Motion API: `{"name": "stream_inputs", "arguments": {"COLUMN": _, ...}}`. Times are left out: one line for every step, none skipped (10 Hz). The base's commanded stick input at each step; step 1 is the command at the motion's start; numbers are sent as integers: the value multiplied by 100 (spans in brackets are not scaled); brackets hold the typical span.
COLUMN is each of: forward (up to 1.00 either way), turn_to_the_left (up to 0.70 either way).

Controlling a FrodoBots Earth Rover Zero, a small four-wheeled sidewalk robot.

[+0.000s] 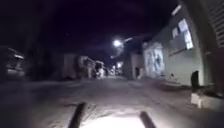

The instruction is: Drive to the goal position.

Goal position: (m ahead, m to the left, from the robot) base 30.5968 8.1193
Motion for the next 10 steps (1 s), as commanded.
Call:
{"name": "stream_inputs", "arguments": {"forward": 100, "turn_to_the_left": 2}}
{"name": "stream_inputs", "arguments": {"forward": 100, "turn_to_the_left": 2}}
{"name": "stream_inputs", "arguments": {"forward": 100, "turn_to_the_left": 2}}
{"name": "stream_inputs", "arguments": {"forward": 100, "turn_to_the_left": 2}}
{"name": "stream_inputs", "arguments": {"forward": 100, "turn_to_the_left": 2}}
{"name": "stream_inputs", "arguments": {"forward": 100, "turn_to_the_left": 2}}
{"name": "stream_inputs", "arguments": {"forward": 100, "turn_to_the_left": 2}}
{"name": "stream_inputs", "arguments": {"forward": 100, "turn_to_the_left": 2}}
{"name": "stream_inputs", "arguments": {"forward": 100, "turn_to_the_left": 2}}
{"name": "stream_inputs", "arguments": {"forward": 100, "turn_to_the_left": 2}}
